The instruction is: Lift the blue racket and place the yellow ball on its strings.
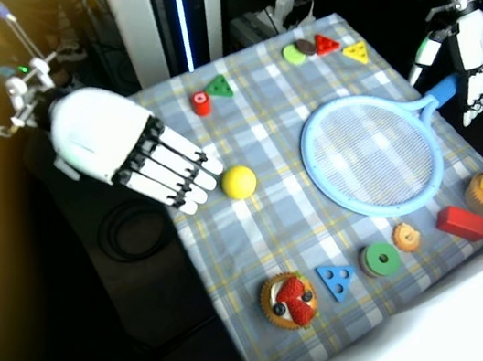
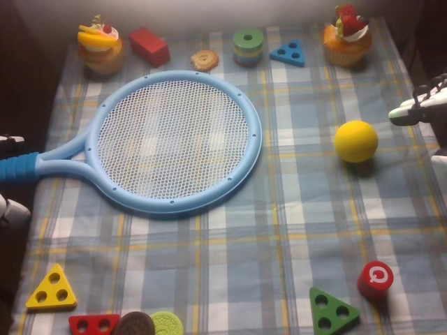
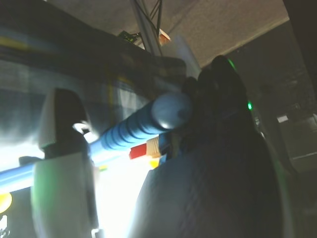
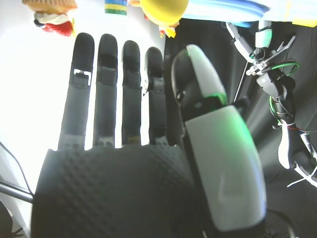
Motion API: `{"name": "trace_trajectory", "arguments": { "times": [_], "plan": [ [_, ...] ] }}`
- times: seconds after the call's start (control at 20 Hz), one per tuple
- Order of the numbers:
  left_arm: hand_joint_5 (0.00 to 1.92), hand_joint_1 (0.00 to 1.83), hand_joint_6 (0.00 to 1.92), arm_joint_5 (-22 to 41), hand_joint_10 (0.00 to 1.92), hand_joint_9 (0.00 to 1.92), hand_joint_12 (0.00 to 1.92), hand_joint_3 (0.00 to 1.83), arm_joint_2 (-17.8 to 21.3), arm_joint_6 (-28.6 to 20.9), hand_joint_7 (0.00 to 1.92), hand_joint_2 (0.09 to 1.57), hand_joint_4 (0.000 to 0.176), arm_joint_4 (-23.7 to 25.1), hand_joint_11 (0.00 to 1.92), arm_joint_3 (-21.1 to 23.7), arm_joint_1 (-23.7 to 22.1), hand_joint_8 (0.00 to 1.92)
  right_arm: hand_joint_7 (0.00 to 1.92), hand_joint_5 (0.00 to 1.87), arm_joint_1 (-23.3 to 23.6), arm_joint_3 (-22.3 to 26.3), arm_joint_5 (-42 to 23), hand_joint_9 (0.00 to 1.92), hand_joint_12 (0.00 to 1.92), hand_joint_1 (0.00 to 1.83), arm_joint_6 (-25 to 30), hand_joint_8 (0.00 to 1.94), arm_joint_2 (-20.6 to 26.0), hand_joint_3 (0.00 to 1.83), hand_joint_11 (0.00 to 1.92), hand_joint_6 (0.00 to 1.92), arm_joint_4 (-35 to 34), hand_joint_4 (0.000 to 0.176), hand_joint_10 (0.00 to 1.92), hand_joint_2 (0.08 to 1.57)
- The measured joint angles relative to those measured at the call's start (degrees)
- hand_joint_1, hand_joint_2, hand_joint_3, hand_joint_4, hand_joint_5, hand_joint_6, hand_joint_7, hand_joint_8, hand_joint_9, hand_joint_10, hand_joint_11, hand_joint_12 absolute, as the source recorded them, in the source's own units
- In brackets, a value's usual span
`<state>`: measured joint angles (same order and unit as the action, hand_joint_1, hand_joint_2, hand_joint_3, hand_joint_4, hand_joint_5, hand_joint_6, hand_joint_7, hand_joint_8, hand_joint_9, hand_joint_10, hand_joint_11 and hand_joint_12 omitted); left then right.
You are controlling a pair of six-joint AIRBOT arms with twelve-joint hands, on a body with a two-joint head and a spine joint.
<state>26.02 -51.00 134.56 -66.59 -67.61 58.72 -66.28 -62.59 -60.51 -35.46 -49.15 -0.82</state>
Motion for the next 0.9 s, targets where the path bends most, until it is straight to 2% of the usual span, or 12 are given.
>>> {"name": "trace_trajectory", "arguments": {
  "times": [0.2,0.3,0.35,0.4,0.45,0.5,0.55,0.6,0.7,0.75,0.8,0.9],
  "plan": [
    [0.29,1.01,0.0,-0.63,0.0,0.33,0.56,0.0,-0.63,0.0,0.35,0.98,0.176,1.14,0.0,0.0,-1.38,0.0,0.68,0.64,0.0,0.0,0.02,0.66,0.58,0.87,0.02,0.01,-0.13,0.0,0.42,0.01,0.04,0.0,0.0,1.33],
    [0.49,0.96,0.02,-0.9,0.02,0.45,0.66,0.0,-0.7,0.0,0.56,1.02,0.138,1.88,0.05,0.0,-1.9,0.02,0.68,0.64,0.0,0.0,0.04,0.66,0.58,0.88,0.02,0.0,-0.17,0.0,0.42,0.0,0.09,0.0,0.0,1.33],
    [0.68,0.98,0.03,-0.85,0.04,0.6,0.71,0.0,-0.74,0.02,0.72,1.02,0.097,2.05,0.11,0.0,-2.05,0.03,0.68,0.64,0.0,0.0,0.02,0.67,0.58,0.88,0.04,0.0,-0.22,0.0,0.43,0.0,0.04,0.0,0.01,1.33],
    [0.94,1.02,0.74,-0.61,0.09,0.78,0.93,0.0,-0.81,0.04,0.95,1.08,0.16,1.99,0.21,0.0,-2.05,0.07,0.67,0.64,-0.02,0.0,0.11,0.67,0.59,0.88,0.04,0.0,-0.24,0.0,0.43,0.0,0.0,0.0,0.01,1.34],
    [1.03,1.18,0.76,-0.28,0.17,0.89,1.16,0.0,-1.01,0.04,0.93,1.12,0.012,1.92,0.3,0.0,-2.05,0.97,0.68,0.64,-0.15,0.0,0.09,0.67,0.59,0.89,0.07,0.0,-0.24,0.0,0.43,0.0,0.02,0.0,0.01,1.34],
    [1.05,1.14,0.88,-0.2,1.04,0.76,1.5,0.0,-1.05,0.0,0.78,1.09,0.0,1.73,0.4,0.07,-2.05,1.35,0.68,0.64,-0.17,0.0,0.09,0.67,0.58,0.89,0.31,0.01,-0.28,0.0,0.43,0.0,0.04,0.0,0.01,1.34],
    [0.72,1.04,1.83,-0.02,1.87,0.68,1.9,0.01,-1.05,0.02,0.69,1.17,0.0,1.81,0.54,0.37,-2.05,1.88,0.67,0.64,-0.39,0.0,0.0,0.67,0.59,0.87,0.55,0.0,-0.28,0.0,0.43,0.0,0.07,0.0,0.0,1.34],
    [0.72,1.04,1.83,-0.07,1.87,0.68,1.9,0.01,-1.05,0.02,0.69,1.17,0.0,1.9,0.54,0.48,-2.05,1.88,0.67,0.64,-0.39,0.0,-0.02,0.67,0.59,0.87,0.59,0.0,-0.28,0.0,0.43,0.0,0.07,0.0,0.0,1.34],
    [0.79,1.03,1.92,0.24,1.92,0.81,1.92,0.0,-1.05,0.02,0.74,1.22,0.113,2.05,0.88,0.9,-2.05,1.92,0.68,0.65,-0.42,0.0,0.09,0.68,0.6,0.9,0.66,0.0,-0.28,0.0,0.45,0.0,0.0,0.0,0.01,1.33],
    [0.78,1.19,1.92,0.94,1.92,0.89,1.92,0.01,-1.03,0.02,0.77,1.28,0.146,2.47,1.04,1.4,-2.05,1.92,0.68,0.65,-0.42,0.0,0.09,0.69,0.61,0.9,0.66,0.0,-0.28,0.0,0.46,0.0,-0.09,0.0,0.01,1.33],
    [0.94,1.36,1.92,1.46,1.92,1.26,1.92,0.0,-0.9,0.02,1.06,1.28,0.175,2.75,1.35,2.25,-2.05,1.92,0.68,0.65,-0.42,0.0,0.09,0.68,0.6,0.91,0.68,0.0,-0.28,0.0,0.44,0.0,-0.04,0.0,0.0,1.33],
    [0.99,1.72,1.92,2.54,1.92,1.63,1.9,0.0,0.09,-0.17,1.34,1.18,0.176,4.24,1.16,4.37,-2.05,1.92,0.68,0.65,-0.42,0.0,0.09,0.67,0.59,0.91,0.68,0.0,-0.28,0.0,0.42,0.0,-0.09,0.0,0.0,1.34]
  ]
}}
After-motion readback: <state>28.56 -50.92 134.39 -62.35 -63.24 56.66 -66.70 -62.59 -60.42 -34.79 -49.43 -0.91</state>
